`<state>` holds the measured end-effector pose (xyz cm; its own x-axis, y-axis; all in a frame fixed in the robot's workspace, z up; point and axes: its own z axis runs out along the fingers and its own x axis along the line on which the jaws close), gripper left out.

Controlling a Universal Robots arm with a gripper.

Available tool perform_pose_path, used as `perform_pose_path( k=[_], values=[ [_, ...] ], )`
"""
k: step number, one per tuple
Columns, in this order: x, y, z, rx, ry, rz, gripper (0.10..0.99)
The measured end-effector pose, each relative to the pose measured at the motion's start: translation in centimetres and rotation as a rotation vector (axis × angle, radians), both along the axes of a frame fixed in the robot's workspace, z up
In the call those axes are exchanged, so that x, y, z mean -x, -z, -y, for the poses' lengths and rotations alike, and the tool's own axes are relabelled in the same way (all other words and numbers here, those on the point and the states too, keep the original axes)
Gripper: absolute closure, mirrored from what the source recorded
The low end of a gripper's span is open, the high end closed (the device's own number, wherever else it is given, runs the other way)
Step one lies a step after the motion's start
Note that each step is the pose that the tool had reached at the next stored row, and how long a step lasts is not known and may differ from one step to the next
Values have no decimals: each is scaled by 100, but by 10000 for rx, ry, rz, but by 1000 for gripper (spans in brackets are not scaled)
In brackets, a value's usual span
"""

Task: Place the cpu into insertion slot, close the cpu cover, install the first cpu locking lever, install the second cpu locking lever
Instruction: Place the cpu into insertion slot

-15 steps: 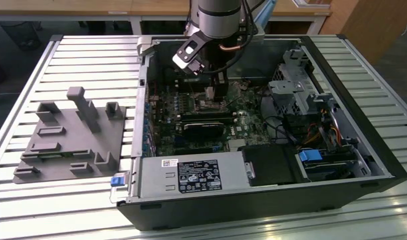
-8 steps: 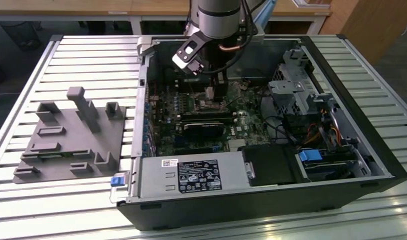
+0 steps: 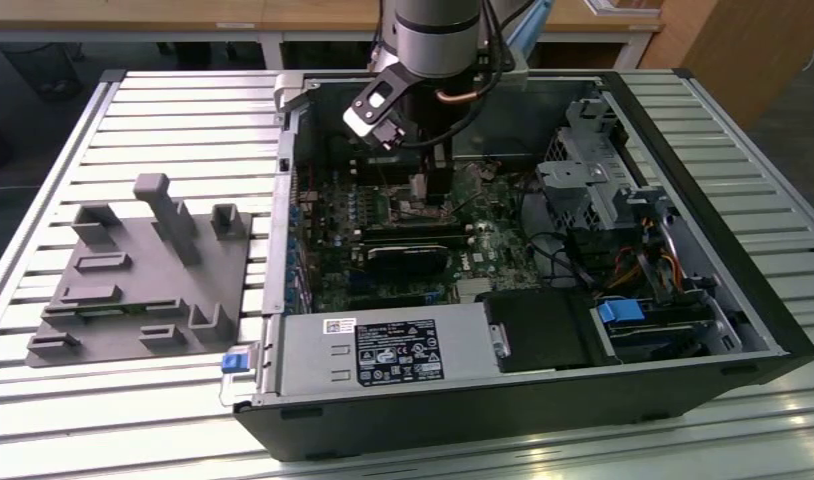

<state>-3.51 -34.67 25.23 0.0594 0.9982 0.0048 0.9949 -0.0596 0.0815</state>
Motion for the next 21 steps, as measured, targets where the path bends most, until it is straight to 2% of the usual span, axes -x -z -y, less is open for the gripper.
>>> perform_pose_path(
  k=[8, 12, 17, 21],
  values=[
    [12, 12, -5, -1, 17, 1, 545],
    [24, 47, -22, -1, 6, 0, 545],
    [26, 86, -25, 0, -619, 0, 545],
    [34, 138, -45, -1, -658, 0, 545]
  ],
)
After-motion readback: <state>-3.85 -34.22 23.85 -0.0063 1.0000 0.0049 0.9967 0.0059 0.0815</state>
